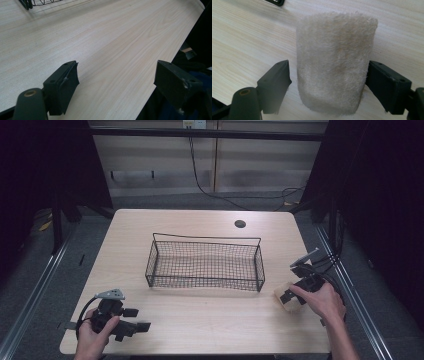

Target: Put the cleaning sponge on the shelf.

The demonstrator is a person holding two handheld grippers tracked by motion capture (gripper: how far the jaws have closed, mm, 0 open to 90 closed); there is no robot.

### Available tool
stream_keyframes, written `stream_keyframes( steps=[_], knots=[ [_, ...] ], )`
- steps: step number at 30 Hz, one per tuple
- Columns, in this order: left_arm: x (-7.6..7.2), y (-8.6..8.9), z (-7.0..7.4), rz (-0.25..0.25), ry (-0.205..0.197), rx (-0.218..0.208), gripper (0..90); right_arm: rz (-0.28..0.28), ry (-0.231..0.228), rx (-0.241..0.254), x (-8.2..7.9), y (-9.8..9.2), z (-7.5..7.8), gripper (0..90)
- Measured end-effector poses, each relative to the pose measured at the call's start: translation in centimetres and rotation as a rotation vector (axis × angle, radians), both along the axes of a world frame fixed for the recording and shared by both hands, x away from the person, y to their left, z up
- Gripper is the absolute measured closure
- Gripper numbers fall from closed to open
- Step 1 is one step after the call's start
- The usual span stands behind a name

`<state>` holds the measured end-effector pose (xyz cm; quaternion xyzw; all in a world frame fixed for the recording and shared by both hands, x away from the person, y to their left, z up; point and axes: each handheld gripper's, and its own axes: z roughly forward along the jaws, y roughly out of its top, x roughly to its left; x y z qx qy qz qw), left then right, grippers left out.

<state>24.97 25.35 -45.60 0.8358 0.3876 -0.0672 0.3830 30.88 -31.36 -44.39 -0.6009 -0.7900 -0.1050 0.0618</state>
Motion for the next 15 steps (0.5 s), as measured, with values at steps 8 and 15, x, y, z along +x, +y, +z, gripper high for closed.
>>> stream_keyframes(
  steps=[8, 15],
  knots=[
    [0.01, -0.02, -0.04, -0.002, -0.003, 0.002, 19.0, -0.006, 0.009, -0.006, 0.04, 0.14, -0.77, 21.3],
    [0.01, -0.01, -0.05, -0.001, -0.002, 0.002, 19.0, -0.012, 0.011, -0.013, 0.17, 0.15, -0.91, 23.8]
  ],
)
